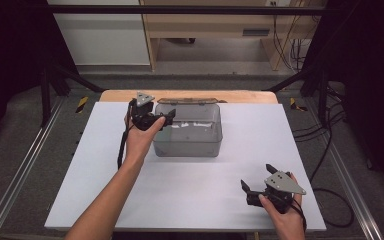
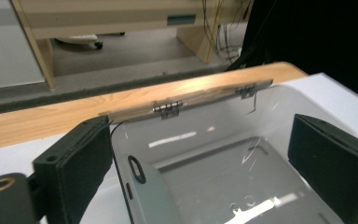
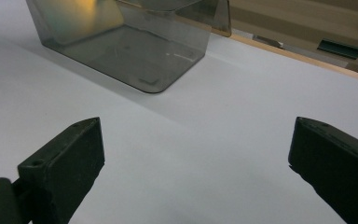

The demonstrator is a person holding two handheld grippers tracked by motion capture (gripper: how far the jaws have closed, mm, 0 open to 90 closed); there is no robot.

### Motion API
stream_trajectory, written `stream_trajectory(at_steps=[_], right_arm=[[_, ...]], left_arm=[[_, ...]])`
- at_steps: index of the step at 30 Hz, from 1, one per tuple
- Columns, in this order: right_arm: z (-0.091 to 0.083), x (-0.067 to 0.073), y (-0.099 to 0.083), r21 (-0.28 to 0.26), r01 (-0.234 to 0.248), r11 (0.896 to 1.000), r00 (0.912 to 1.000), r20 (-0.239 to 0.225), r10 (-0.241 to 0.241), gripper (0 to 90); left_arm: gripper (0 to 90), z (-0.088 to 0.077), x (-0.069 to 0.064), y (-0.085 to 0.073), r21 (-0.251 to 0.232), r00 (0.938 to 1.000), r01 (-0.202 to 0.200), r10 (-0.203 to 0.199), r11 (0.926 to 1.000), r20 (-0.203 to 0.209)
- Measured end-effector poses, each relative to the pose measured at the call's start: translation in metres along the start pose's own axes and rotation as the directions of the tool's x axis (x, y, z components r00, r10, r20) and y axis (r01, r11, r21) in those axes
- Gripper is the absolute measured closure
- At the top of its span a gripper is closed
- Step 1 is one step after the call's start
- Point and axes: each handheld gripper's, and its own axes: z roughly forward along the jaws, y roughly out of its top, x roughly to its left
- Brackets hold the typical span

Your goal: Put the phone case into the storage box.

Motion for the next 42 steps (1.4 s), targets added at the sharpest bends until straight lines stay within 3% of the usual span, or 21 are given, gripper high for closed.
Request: stream_trajectory(at_steps=[3,8,16,21,27,34,42], right_arm=[[0.000,0.000,0.000,-0.001,-0.002,1.000,1.0000,-0.001,0.002,3.7],[0.000,0.000,0.000,-0.002,-0.001,1.000,1.0000,-0.001,0.001,3.6],[-0.001,-0.002,0.000,-0.006,-0.012,1.000,0.9999,0.005,0.012,3.5],[-0.001,-0.002,0.000,-0.009,-0.012,1.000,0.9999,0.007,0.012,3.5],[-0.001,-0.004,-0.001,-0.018,-0.013,1.000,0.9999,0.009,0.013,3.6],[-0.002,-0.007,-0.002,-0.052,-0.016,0.998,0.9997,0.018,0.017,3.5],[-0.003,-0.009,-0.003,-0.090,-0.022,0.996,0.9995,0.022,0.025,3.6]], left_arm=[[4.7,-0.009,0.005,0.000,-0.033,0.9997,0.023,-0.022,0.9992,0.014],[3.7,-0.028,0.014,-0.001,-0.085,0.9999,0.007,-0.007,0.9963,0.008],[2.9,-0.056,0.031,-0.013,-0.129,0.9994,0.032,-0.031,0.9911,0.015],[2.9,-0.074,0.045,-0.028,-0.158,0.9988,0.049,-0.048,0.9862,0.012],[2.9,-0.098,0.064,-0.053,-0.160,0.9982,0.061,-0.060,0.9853,0.012],[2.9,-0.125,0.078,-0.079,-0.164,0.9996,0.021,-0.023,0.9863,-0.013],[2.9,-0.150,0.089,-0.108,-0.196,0.9995,0.026,-0.029,0.9802,-0.013]])
